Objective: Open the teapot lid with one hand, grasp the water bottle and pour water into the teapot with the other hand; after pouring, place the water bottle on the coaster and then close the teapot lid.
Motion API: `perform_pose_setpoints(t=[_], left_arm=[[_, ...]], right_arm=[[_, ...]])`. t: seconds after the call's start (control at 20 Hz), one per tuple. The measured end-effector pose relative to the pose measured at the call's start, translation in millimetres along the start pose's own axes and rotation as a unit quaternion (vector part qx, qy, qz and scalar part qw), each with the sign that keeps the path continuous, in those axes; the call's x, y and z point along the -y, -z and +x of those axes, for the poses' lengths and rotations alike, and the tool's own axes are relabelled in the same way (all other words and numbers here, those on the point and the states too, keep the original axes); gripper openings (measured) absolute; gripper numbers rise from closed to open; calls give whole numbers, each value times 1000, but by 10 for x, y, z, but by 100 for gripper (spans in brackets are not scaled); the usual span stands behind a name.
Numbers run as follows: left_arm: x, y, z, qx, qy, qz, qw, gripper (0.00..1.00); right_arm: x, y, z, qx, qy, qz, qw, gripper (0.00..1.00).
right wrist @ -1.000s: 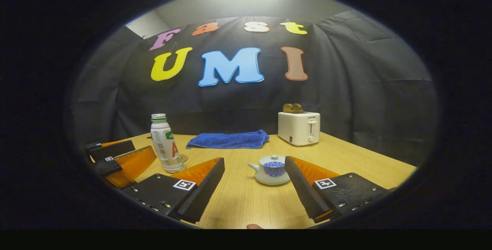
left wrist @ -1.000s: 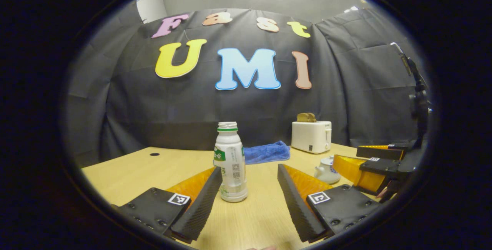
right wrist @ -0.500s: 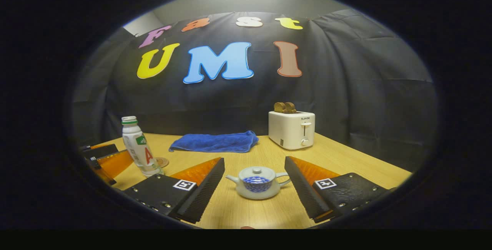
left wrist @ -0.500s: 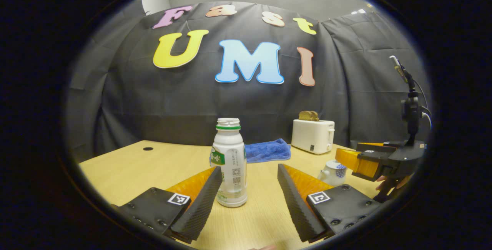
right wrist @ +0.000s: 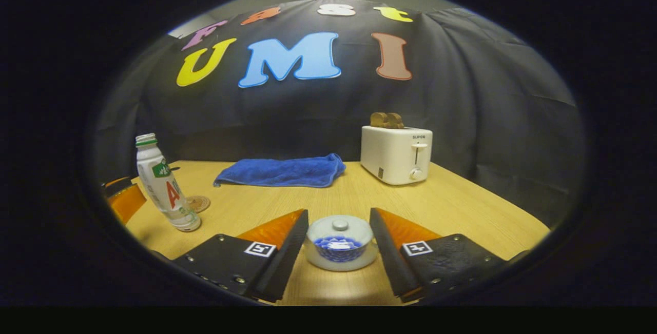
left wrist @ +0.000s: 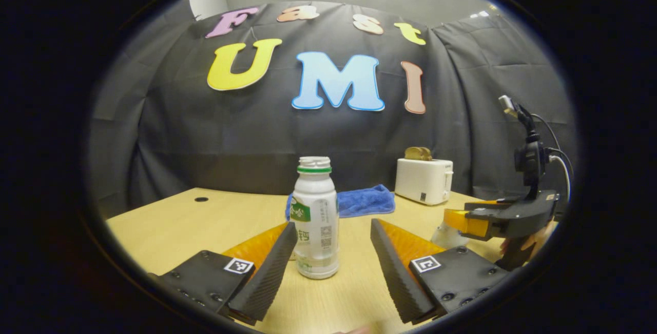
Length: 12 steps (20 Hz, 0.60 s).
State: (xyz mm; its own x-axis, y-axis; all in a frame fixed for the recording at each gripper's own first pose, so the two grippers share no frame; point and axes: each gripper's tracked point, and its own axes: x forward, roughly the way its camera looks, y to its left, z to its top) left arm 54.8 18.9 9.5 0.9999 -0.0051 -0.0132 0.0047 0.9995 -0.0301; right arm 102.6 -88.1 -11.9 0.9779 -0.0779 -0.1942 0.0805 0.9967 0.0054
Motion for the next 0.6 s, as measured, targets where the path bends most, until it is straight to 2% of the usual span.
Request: perform_pose_setpoints(t=[0.05, 0.1, 0.15, 0.2, 0.25, 0.4, 0.45, 0.5, 0.55, 0.6], left_arm=[[-9, -7, -9, 0, -1, 0, 1000, 96], [-28, 2, -5, 1, -4, 1, 1000, 100], [-40, -6, -9, 2, -5, 2, 1000, 100], [-54, -3, -12, 2, -6, 3, 1000, 100], [-68, -6, -10, 1, -7, 3, 1000, 100], [-67, 3, -1, 2, -7, 4, 1000, 100], [-66, -2, 5, 1, -8, 5, 1000, 100], [-65, 14, -7, 0, -8, 5, 1000, 100], [-54, 7, -8, 1, -6, 3, 1000, 100], [-36, 13, -9, 0, -4, 0, 1000, 100]], right_arm=[[-10, -45, 8, 5, -2, 2, 1000, 74], [12, -78, 20, 12, 5, 7, 1000, 47], [13, -48, 63, 6, 5, 11, 1000, 21], [5, -43, 57, 9, 5, 12, 1000, 10], [-4, -40, 55, 8, 4, 7, 1000, 21], [38, -26, 136, 10, 8, -13, 1000, 22], [95, 53, 472, 13, 8, -8, 1000, 32], [69, -62, 142, 15, 10, -16, 1000, 18], [43, -75, 92, 15, 10, -23, 1000, 2], [18, -78, 58, 18, 7, -23, 1000, 2]])
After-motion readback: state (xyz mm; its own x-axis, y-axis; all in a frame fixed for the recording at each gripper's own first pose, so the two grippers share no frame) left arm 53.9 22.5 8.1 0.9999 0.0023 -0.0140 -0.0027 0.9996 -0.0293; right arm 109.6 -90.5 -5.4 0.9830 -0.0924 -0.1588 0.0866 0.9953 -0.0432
